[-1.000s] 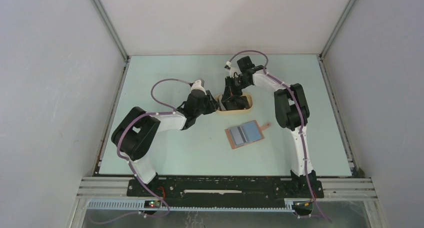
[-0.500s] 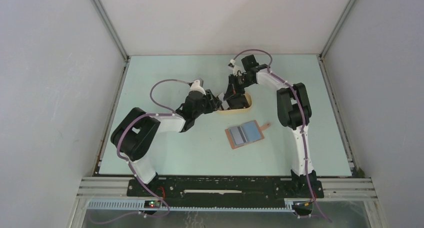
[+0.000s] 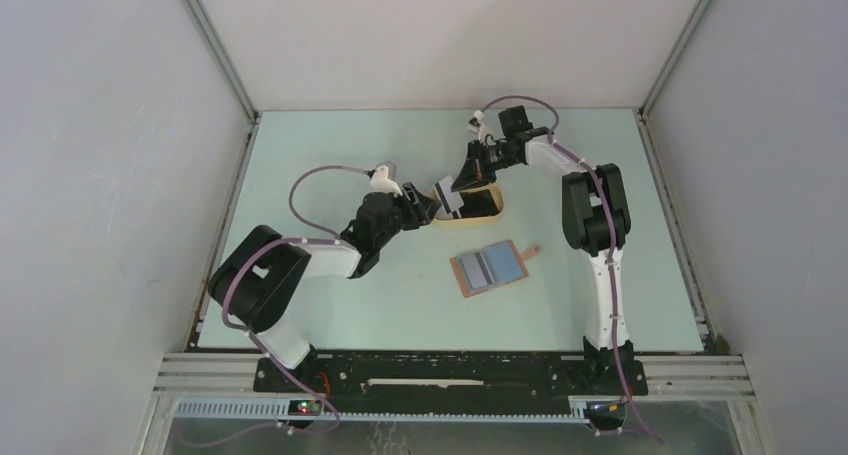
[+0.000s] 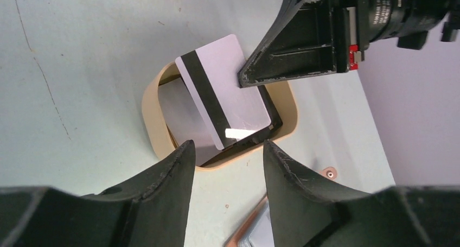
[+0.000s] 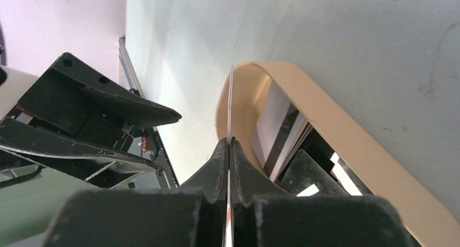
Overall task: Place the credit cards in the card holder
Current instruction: Pick up the credit card from the storage box, then place the credit card at the center of the board.
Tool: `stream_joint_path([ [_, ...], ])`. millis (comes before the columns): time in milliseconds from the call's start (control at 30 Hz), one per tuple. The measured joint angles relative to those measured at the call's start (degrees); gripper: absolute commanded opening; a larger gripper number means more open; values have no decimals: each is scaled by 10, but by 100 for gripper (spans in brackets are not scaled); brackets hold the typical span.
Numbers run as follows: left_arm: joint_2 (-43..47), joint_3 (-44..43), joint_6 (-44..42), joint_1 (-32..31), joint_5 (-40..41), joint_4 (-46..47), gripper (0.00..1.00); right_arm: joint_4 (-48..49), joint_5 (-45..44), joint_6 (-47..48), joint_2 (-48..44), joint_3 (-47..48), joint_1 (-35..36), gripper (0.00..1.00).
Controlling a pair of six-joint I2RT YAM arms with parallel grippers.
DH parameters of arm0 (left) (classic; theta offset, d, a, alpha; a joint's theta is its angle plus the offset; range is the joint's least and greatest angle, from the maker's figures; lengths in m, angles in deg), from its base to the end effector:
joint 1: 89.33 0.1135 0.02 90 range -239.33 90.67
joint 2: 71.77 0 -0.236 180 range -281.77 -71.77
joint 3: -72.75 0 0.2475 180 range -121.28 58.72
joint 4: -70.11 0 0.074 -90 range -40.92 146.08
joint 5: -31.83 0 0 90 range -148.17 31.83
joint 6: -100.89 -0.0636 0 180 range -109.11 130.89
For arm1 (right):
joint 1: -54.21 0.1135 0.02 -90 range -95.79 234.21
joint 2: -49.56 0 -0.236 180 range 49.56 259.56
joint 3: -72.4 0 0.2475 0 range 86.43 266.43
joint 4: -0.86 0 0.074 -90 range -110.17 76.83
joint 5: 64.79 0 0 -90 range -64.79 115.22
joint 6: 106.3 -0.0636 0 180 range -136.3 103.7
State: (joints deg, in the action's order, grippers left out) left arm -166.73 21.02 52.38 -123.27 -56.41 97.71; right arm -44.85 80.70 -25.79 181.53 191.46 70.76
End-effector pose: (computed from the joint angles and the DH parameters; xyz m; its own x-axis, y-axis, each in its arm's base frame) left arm 0.2941 -0.1956 0.1420 -0.5209 -0.4476 -0.7269 0.2516 0.7332 -0.6318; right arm 0.4417 0.1859 0.1397 -0.9016 -0.1705 -0.3976 -0.4299 0.4552 0.7797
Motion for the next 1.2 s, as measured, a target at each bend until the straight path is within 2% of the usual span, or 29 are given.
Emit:
stream_joint_path([
  [267, 25, 64, 2, 17, -33, 107, 69, 16, 59, 0, -1, -9, -8, 0],
  [433, 22, 79, 21, 39, -74, 186, 70, 17, 92, 4, -2, -15, -16, 0],
  [667, -42, 78, 84, 70, -147, 301, 67, 17, 127, 8, -4, -15, -29, 0],
  [933, -117, 38, 154, 77, -211, 330, 60, 19, 154, 8, -15, -17, -31, 0],
  [1200, -153, 1, 196, 78, -247, 342, 50, 25, 168, 6, -19, -23, -31, 0],
])
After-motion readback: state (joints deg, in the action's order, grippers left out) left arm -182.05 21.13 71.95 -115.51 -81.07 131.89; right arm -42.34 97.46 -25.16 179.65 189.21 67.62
